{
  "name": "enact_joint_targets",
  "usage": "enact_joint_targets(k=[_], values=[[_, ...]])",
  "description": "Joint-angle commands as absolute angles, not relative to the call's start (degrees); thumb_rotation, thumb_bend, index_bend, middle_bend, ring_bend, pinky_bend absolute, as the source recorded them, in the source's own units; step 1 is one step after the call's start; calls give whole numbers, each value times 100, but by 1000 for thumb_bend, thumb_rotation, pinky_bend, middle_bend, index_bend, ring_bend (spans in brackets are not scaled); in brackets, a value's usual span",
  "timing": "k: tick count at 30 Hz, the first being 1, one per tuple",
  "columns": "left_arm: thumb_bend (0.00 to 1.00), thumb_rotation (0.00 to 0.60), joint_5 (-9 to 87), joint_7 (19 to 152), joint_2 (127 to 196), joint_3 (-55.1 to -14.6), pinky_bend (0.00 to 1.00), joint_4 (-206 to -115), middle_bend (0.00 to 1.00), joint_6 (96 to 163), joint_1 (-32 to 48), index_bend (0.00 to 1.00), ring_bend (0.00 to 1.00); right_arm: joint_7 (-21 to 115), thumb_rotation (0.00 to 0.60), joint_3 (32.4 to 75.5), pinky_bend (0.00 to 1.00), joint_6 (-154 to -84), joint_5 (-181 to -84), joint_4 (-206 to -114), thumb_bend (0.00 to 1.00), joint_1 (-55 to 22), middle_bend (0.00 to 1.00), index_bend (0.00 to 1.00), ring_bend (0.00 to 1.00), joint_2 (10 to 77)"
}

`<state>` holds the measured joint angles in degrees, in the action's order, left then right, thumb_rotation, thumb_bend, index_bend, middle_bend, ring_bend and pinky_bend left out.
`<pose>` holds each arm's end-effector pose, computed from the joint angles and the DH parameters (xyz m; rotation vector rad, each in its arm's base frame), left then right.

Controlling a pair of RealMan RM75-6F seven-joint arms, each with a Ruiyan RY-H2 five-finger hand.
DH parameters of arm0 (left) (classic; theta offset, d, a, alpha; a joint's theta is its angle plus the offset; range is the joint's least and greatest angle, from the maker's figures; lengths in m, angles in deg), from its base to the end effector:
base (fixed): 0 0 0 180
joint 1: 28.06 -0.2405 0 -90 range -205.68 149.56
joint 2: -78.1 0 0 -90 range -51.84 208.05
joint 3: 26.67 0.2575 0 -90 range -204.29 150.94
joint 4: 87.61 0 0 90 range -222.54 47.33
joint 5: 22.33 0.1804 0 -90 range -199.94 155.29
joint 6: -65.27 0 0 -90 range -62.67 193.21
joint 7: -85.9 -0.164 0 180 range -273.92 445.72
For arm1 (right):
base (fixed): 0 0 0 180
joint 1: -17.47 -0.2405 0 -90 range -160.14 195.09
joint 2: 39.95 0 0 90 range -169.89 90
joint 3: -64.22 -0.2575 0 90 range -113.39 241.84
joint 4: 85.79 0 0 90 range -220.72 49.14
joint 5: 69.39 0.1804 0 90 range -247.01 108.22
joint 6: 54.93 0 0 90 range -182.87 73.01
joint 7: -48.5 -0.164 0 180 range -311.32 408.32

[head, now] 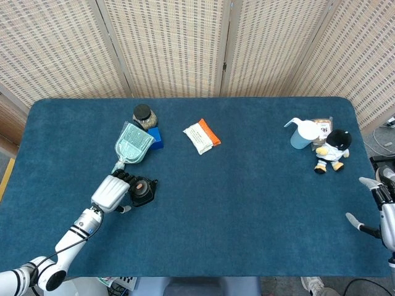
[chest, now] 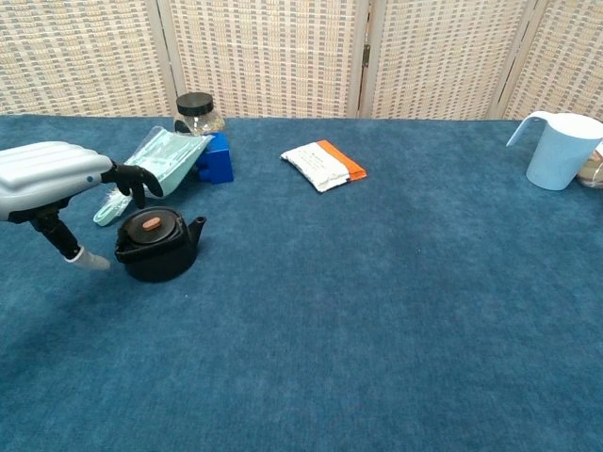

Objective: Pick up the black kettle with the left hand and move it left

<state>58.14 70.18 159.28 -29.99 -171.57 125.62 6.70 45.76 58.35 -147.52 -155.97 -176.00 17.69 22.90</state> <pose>-0.1933 0.3231 0.0417 -1.9521 -0.7199 -0.8605 -0.3089 -0.1792 0.2239 1.2482 -0.7991 0.9518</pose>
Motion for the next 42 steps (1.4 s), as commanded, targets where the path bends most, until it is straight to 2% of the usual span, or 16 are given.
enact_joint_targets(k=[1,9,21,32,42], values=[[97,600,5774,7064,15892,-2994,166,-17117,308,12571,633,220,251,4581,600,5833,158,-14750,-15600,-17610,146,1766,263,224,124,2289],[96,600,5820,7187,15710,-2928,166,-17582,308,12577,569,220,251,4553,600,5837,157,-14758,-15610,-17583,146,1772,263,224,124,2299],[96,600,5538,6986,15832,-3286,166,-17942,308,12318,902,219,251,4419,600,5844,158,-14776,-15563,-17452,146,1816,261,224,124,2335],[97,600,5174,6899,16010,-3364,166,-17856,308,11884,1180,218,251,4333,600,5846,158,-14829,-15521,-17383,146,1886,258,224,124,2345],[97,600,4941,6949,16043,-3372,166,-17607,308,11806,1233,218,251,4327,600,5845,158,-14827,-15523,-17377,146,1897,251,223,124,2350]])
